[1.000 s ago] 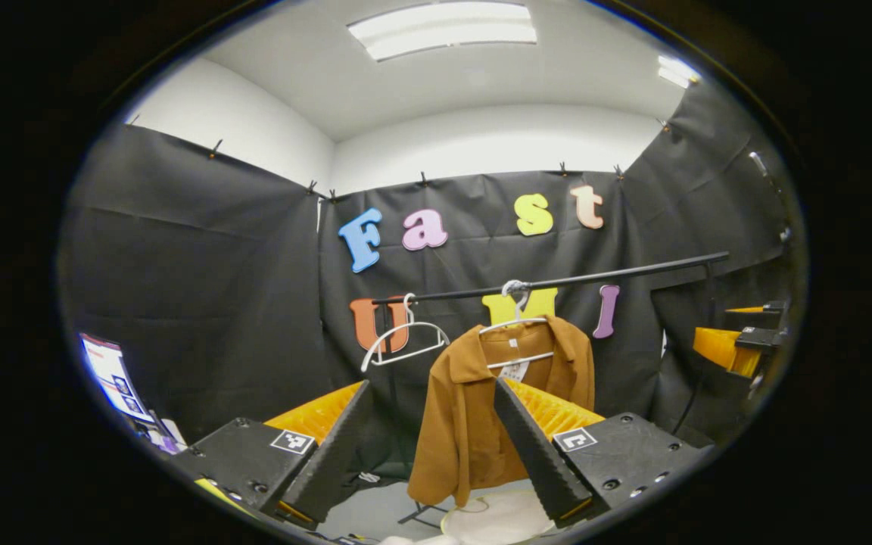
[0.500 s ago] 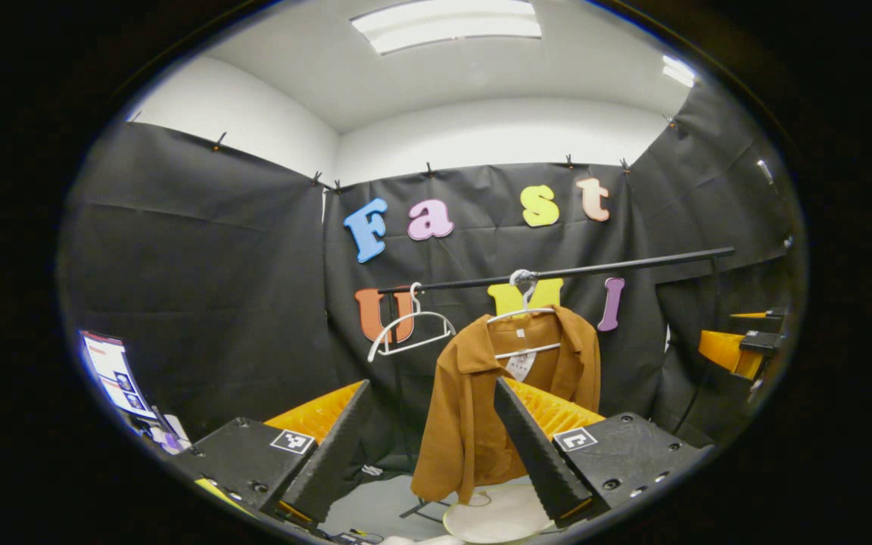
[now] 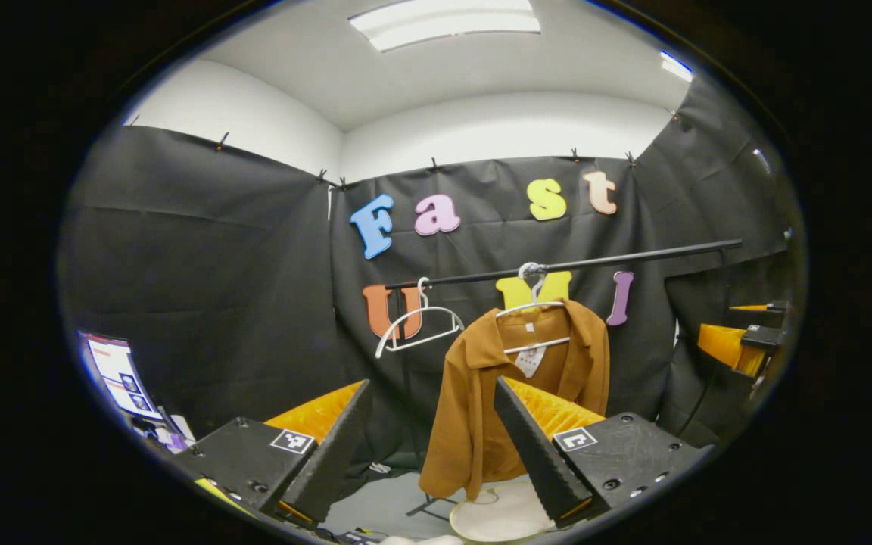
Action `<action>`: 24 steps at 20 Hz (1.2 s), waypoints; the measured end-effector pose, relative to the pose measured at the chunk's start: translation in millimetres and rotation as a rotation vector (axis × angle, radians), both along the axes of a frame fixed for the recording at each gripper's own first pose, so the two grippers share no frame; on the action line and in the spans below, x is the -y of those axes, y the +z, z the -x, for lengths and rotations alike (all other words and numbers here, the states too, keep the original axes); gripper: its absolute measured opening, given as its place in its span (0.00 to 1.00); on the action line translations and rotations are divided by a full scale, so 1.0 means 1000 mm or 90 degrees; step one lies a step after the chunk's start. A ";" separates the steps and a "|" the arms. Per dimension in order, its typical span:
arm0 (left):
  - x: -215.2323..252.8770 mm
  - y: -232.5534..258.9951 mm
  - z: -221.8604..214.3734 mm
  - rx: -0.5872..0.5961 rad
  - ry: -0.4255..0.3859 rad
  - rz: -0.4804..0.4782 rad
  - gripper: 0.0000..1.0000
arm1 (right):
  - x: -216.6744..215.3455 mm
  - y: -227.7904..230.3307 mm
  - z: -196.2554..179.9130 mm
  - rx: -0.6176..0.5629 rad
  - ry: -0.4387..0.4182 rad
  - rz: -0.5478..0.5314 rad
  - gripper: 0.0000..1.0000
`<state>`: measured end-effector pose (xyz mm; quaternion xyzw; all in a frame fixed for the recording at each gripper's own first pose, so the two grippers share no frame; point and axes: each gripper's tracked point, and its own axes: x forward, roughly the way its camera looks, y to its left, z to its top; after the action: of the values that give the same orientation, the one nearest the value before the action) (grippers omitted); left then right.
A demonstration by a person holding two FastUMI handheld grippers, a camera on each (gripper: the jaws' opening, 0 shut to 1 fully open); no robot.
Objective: Grasp the clothes on the hanger with both hands and then place them into the laundry hamper below.
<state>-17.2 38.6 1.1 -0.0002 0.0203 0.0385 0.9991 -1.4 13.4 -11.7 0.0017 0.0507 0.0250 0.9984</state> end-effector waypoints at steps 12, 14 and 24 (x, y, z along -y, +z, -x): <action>0.045 -0.020 -0.065 0.014 -0.026 0.003 1.00 | -0.008 -0.040 -0.074 -0.016 0.046 0.014 1.00; 0.064 -0.032 -0.090 0.016 -0.031 0.010 1.00 | -0.014 -0.049 -0.102 -0.014 0.070 0.018 1.00; 0.112 -0.090 -0.214 0.003 -0.039 0.024 1.00 | -0.032 -0.101 -0.250 -0.042 0.124 0.023 1.00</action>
<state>196.4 -73.8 -88.4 -0.0185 0.0186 0.0078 0.9996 249.0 45.8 -112.2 -0.0202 0.0839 0.1210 0.9889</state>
